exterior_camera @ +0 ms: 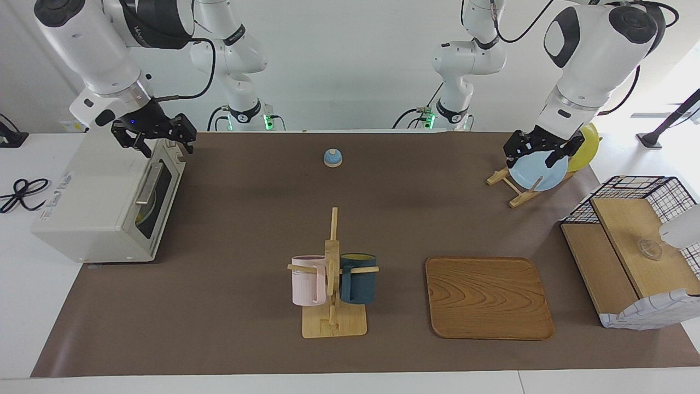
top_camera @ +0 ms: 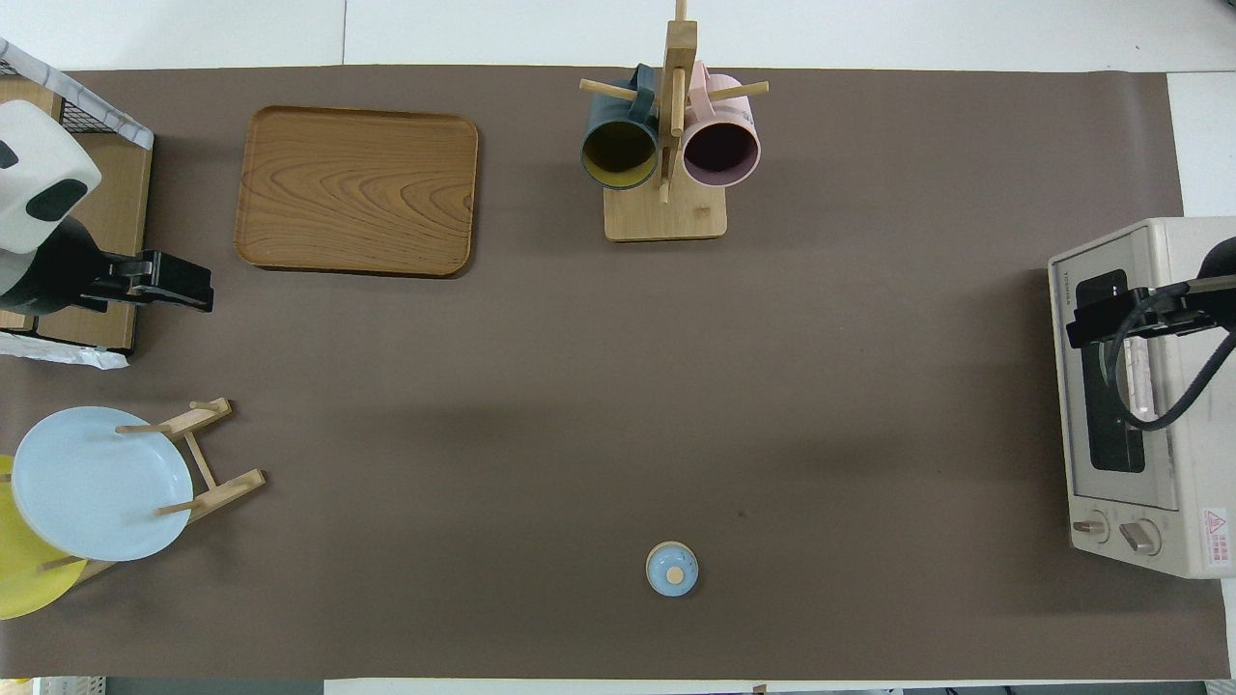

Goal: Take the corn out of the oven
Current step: 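Reach the right gripper to the toaster oven door handle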

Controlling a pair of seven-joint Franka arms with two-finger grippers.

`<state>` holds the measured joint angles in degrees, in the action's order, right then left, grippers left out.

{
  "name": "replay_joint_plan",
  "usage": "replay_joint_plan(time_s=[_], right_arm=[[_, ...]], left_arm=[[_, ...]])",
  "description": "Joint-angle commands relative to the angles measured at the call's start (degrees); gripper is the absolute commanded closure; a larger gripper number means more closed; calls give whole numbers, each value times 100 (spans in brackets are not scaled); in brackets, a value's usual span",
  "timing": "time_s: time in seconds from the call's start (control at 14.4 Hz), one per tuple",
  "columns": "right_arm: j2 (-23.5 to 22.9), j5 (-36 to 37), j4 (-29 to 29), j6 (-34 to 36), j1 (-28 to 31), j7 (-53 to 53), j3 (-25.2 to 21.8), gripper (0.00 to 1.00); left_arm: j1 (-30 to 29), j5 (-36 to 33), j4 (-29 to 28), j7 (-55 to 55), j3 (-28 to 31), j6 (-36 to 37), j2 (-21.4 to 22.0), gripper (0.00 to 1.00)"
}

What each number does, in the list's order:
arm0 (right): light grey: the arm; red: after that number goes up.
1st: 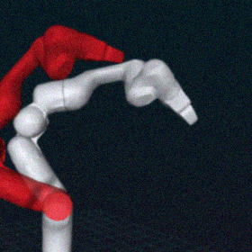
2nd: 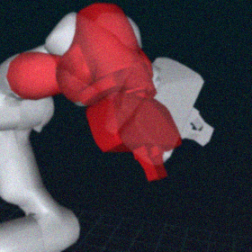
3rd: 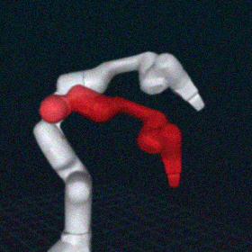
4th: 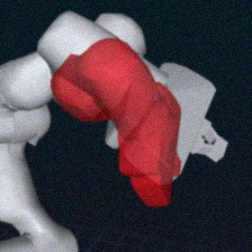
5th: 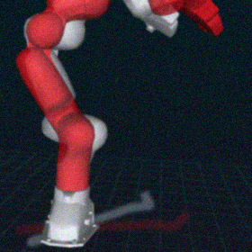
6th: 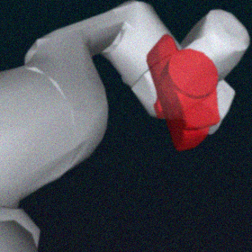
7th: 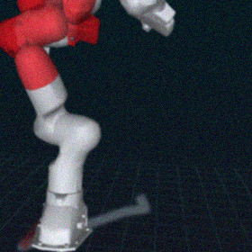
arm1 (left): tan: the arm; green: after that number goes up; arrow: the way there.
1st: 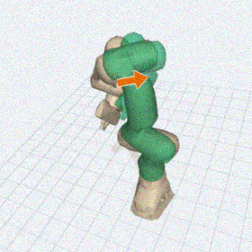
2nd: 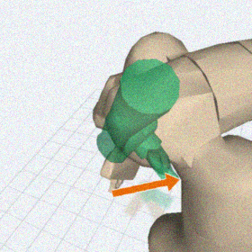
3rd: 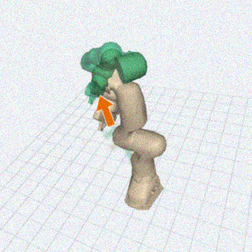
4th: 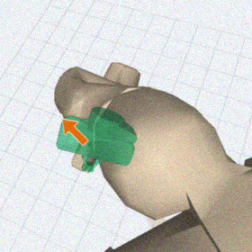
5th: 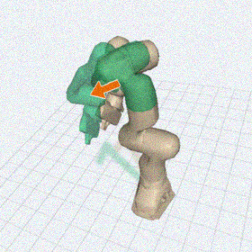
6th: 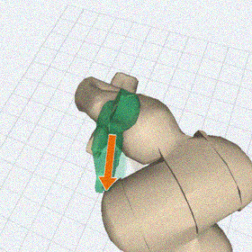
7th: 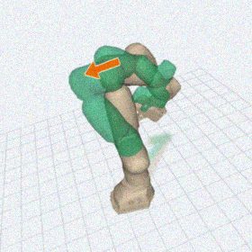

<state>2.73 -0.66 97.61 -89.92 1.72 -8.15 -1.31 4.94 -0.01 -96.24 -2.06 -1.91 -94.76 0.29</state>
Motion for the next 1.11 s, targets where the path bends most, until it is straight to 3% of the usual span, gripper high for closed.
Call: replay_joint_plan(time_s=[0.0,0.62,0.69,0.76,0.83,0.9,1.04], right_arm=[[69,-74,108,-157,39,68,26,0],[157,-83,284,-385,92,-28,-9,0],[166,-74,389,-604,83,-142,-9,14],[201,-48,538,-771,48,-160,-18,50],[254,22,713,-903,56,-161,-9,79],[332,49,933,-1148,91,-248,-18,100],[403,93,1250,-1518,292,-433,-18,100]], left_arm=[[-45,72,-97,31,-2,-42,121,0],[-45,72,-97,31,-2,-42,121,0],[-45,72,-106,31,-2,-42,121,0],[-45,72,-106,31,-2,-34,121,0],[-45,72,-106,31,-2,-34,121,0],[-45,72,-97,31,-2,-34,121,0],[-45,72,-97,31,-2,-42,121,0]])
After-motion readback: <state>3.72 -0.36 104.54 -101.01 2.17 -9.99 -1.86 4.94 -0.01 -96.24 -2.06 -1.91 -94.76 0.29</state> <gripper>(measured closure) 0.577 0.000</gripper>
